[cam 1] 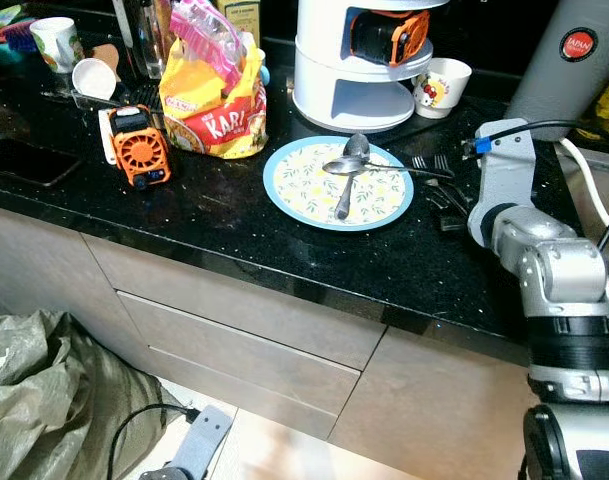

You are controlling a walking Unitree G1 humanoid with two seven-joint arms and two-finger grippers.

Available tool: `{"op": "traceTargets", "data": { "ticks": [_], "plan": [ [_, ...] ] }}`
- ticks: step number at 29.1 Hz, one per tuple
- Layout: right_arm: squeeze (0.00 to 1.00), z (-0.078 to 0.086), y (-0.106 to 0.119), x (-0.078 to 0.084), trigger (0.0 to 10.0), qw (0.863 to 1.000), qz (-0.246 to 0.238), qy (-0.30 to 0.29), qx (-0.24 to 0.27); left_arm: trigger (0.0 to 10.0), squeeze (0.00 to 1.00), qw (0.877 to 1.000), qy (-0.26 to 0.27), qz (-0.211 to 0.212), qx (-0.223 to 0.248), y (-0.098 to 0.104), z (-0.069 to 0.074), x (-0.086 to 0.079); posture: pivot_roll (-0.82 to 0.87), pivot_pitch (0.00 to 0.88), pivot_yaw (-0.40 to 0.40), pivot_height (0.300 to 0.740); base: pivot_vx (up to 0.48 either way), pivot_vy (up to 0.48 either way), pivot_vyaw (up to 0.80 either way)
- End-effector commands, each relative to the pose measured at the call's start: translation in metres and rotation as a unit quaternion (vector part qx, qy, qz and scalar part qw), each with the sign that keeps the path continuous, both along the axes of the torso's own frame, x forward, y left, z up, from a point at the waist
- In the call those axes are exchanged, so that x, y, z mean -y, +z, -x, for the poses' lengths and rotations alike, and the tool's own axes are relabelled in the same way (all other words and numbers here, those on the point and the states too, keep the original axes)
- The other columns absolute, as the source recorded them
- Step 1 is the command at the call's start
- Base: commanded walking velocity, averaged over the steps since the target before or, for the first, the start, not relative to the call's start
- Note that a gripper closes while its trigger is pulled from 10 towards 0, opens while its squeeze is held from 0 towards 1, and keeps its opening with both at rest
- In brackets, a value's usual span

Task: Kitchen organization

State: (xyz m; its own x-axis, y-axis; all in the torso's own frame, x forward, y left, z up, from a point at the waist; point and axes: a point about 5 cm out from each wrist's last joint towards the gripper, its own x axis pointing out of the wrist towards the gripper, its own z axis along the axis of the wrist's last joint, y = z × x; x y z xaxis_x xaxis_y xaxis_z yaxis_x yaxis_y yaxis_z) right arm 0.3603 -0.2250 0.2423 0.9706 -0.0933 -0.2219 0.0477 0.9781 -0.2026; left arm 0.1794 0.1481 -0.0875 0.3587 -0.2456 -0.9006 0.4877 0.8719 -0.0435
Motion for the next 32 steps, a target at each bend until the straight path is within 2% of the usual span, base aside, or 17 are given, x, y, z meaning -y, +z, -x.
{"op": "traceTargets", "data": {
  "ticks": [1, 5, 7, 9, 11, 12, 13, 14, 15, 16, 17, 18, 19, 20, 24, 28, 32],
  "plan": [
    [0.00, -0.002, 0.004, 0.000, 10.0, 1.000, 0.004, 0.002, 0.007, 10.0, 0.00, 1.000, -0.003, -0.005, -0.026, -0.005, 0.011, 0.002, 0.01, 0.106, -0.033, 0.740, 0.000, 0.000, 0.00],
    [0.00, -0.003, 0.016, -0.007, 10.0, 0.998, -0.026, 0.036, 0.039, 10.0, 0.00, 1.000, -0.005, 0.000, -0.025, -0.004, 0.008, 0.013, 0.01, 0.108, -0.034, 0.740, 0.000, 0.000, 0.00],
    [0.00, 0.000, 0.025, -0.022, 10.0, 0.990, -0.042, 0.115, 0.067, 10.0, 0.00, 1.000, -0.007, 0.002, -0.024, -0.003, 0.006, 0.021, 0.01, 0.108, -0.033, 0.740, 0.000, 0.000, 0.00],
    [0.00, 0.004, 0.025, -0.033, 10.0, 0.982, -0.024, 0.178, 0.059, 10.0, 0.00, 1.000, -0.008, 0.003, -0.023, -0.002, 0.003, 0.029, 0.01, 0.108, -0.032, 0.740, 0.000, 0.000, 0.00],
    [0.00, 0.004, 0.022, -0.033, 10.0, 0.981, -0.012, 0.189, 0.044, 10.0, 0.00, 1.000, -0.009, 0.004, -0.022, -0.001, 0.001, 0.035, 0.00, 0.105, -0.032, 0.740, 0.000, 0.000, 0.00],
    [0.00, 0.004, 0.020, -0.033, 9.0, 0.981, -0.007, 0.190, 0.036, 10.0, 0.00, 1.000, -0.010, 0.004, -0.022, 0.000, 0.000, 0.036, 0.00, 0.106, -0.033, 0.740, 0.000, 0.000, 0.00],
    [0.00, 0.004, 0.019, -0.032, 9.0, 0.981, -0.004, 0.191, 0.030, 10.0, 0.00, 1.000, -0.010, 0.004, -0.023, -0.001, 0.001, 0.034, 0.00, 0.104, -0.035, 0.740, 0.000, 0.000, 0.00],
    [0.00, 0.003, 0.017, -0.031, 3.1, 0.982, 0.002, 0.189, 0.021, 10.0, 0.00, 1.000, -0.009, 0.001, -0.025, -0.003, 0.004, 0.028, 0.01, 0.104, -0.037, 0.740, 0.000, 0.000, 0.00],
    [0.00, 0.003, 0.017, -0.031, 3.1, 0.982, 0.002, 0.189, 0.021, 10.0, 0.00, 1.000, -0.009, 0.001, -0.025, -0.003, 0.004, 0.028, 0.01, 0.104, -0.037, 0.740, 0.000, 0.000, 0.00],
    [0.00, 0.003, 0.016, -0.029, 1.2, 0.983, 0.004, 0.184, 0.017, 10.0, 0.00, 1.000, -0.009, 0.000, -0.026, -0.003, 0.006, 0.025, 0.01, 0.104, -0.037, 0.740, 0.000, 0.000, 0.00],
    [0.00, 0.003, 0.016, -0.029, 1.2, 0.983, 0.004, 0.184, 0.017, 10.0, 0.00, 1.000, -0.009, 0.000, -0.026, -0.003, 0.006, 0.025, 0.01, 0.104, -0.037, 0.740, 0.000, 0.000, 0.00],
    [0.00, 0.002, 0.014, -0.024, 3.6, 0.985, 0.009, 0.169, 0.012, 10.0, 0.00, 1.000, -0.008, 0.000, -0.026, -0.004, 0.007, 0.023, 0.01, 0.103, -0.039, 0.740, 0.000, 0.000, 0.00],
    [0.00, 0.002, 0.014, -0.024, 3.6, 0.985, 0.009, 0.169, 0.012, 10.0, 0.00, 1.000, -0.008, 0.000, -0.026, -0.004, 0.007, 0.023, 0.01, 0.103, -0.039, 0.740, 0.000, 0.000, 0.00],
    [0.00, 0.001, 0.013, -0.022, 10.0, 0.987, 0.012, 0.161, 0.011, 10.0, 0.00, 1.000, -0.008, 0.000, -0.026, -0.004, 0.007, 0.023, 0.01, 0.103, -0.039, 0.740, 0.000, 0.000, 0.00],
    [0.00, -0.002, 0.011, -0.009, 10.0, 0.992, -0.010, 0.126, 0.000, 10.0, 0.00, 1.000, -0.008, -0.001, -0.029, -0.004, 0.008, 0.022, 0.01, 0.100, -0.042, 0.740, 0.000, 0.000, 0.00],
    [0.00, -0.001, -0.004, 0.008, 10.0, 0.993, -0.033, 0.105, -0.052, 10.0, 0.00, 0.999, -0.009, -0.003, -0.030, -0.005, 0.008, 0.022, 0.01, 0.098, -0.045, 0.740, 0.000, 0.000, 0.00],
    [0.00, -0.001, -0.007, 0.019, 10.0, 0.994, -0.040, 0.089, -0.058, 10.0, 0.00, 1.000, -0.011, -0.003, -0.030, -0.004, 0.008, 0.022, 0.01, 0.096, -0.045, 0.740, 0.000, 0.000, 0.00]
  ]
}}
